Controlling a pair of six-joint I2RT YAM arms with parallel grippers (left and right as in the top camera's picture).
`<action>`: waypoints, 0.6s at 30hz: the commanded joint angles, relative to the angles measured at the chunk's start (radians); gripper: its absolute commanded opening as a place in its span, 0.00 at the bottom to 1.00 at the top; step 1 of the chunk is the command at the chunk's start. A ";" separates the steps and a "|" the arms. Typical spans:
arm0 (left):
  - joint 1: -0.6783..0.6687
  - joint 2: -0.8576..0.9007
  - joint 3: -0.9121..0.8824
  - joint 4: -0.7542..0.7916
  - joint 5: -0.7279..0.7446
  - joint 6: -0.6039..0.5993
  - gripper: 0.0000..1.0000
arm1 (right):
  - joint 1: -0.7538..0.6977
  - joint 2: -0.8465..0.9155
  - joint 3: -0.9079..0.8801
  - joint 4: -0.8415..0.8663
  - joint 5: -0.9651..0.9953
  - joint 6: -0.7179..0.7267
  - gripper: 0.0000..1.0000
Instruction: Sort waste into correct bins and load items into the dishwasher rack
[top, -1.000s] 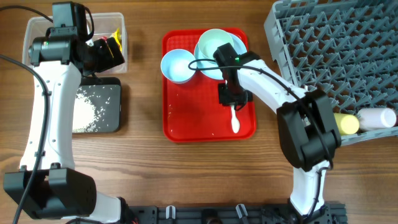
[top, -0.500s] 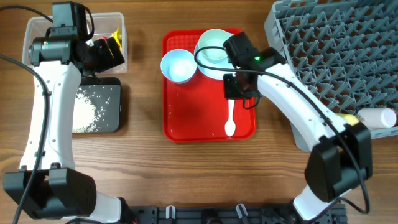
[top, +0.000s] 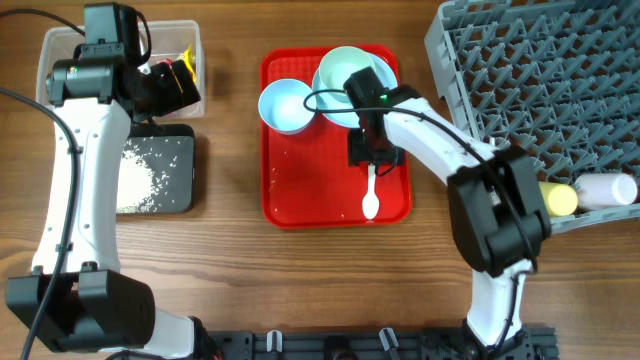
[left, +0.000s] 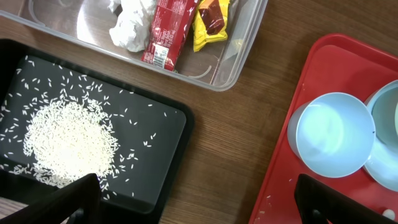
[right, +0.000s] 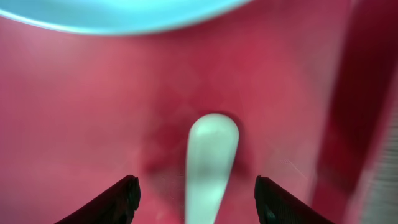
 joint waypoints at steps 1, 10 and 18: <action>0.005 0.010 -0.003 0.002 0.011 -0.009 1.00 | -0.002 0.051 -0.010 0.003 0.024 0.026 0.63; 0.005 0.010 -0.003 0.003 0.012 -0.009 1.00 | -0.002 0.059 -0.010 0.010 -0.013 -0.001 0.04; 0.005 0.010 -0.003 0.003 0.012 -0.009 1.00 | -0.008 0.049 -0.010 0.005 -0.058 -0.007 0.04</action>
